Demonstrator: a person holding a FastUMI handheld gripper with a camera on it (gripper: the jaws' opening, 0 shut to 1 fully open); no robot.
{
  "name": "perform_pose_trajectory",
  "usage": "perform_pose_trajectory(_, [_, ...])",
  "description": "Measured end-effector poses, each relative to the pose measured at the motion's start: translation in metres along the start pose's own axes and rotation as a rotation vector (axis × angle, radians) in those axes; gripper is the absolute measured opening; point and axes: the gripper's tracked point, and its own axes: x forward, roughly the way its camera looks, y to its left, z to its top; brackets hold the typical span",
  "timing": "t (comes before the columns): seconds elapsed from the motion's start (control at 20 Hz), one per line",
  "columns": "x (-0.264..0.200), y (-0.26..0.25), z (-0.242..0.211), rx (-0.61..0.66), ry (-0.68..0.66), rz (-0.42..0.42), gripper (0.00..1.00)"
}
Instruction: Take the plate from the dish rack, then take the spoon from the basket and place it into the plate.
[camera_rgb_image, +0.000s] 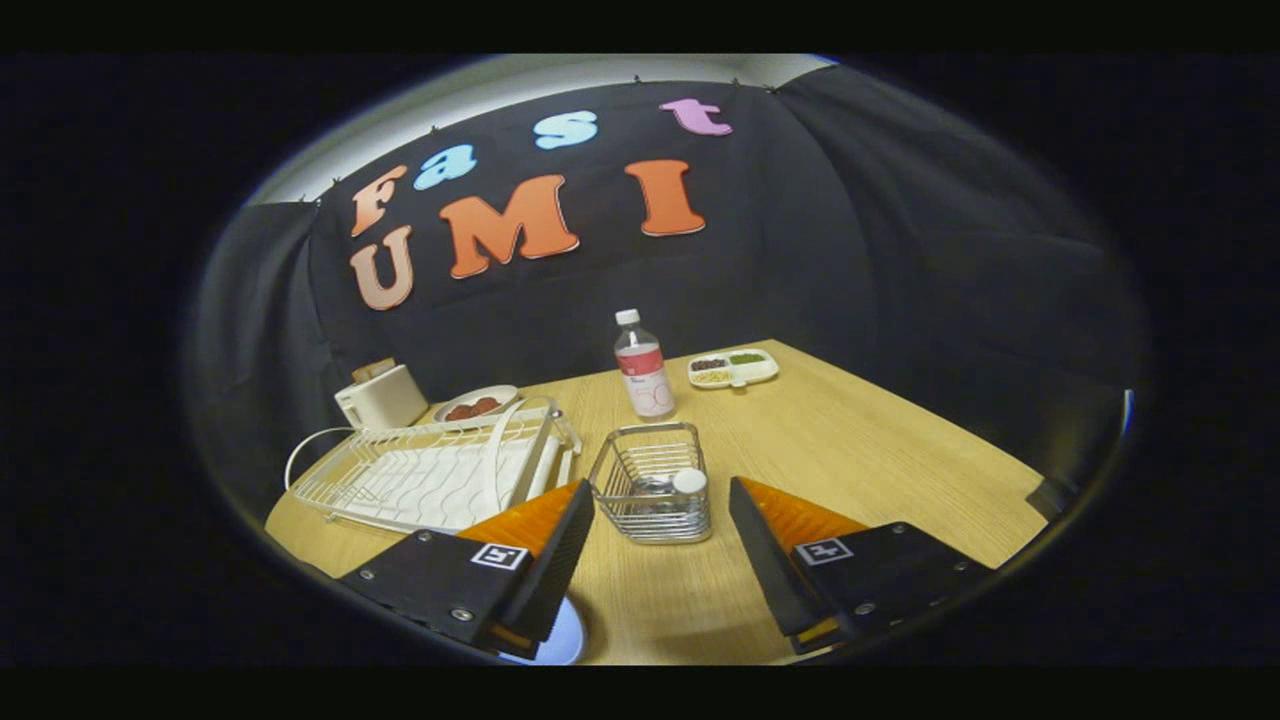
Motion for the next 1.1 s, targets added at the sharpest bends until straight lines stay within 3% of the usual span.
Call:
perform_pose_trajectory(0.1, [0.004, -0.003, 0.001, -0.029, -0.032, -0.024, 0.72])
perform_pose_trajectory(0.35, [0.008, -0.003, 0.000, -0.109, -0.055, -0.066, 0.35])
perform_pose_trajectory(0.45, [0.007, 0.010, 0.000, -0.087, -0.053, -0.021, 0.19])
perform_pose_trajectory(0.55, [0.005, 0.014, 0.004, -0.067, -0.056, -0.016, 0.12])
perform_pose_trajectory(1.1, [-0.056, 0.030, 0.067, -0.040, -0.148, 0.064, 0.11])
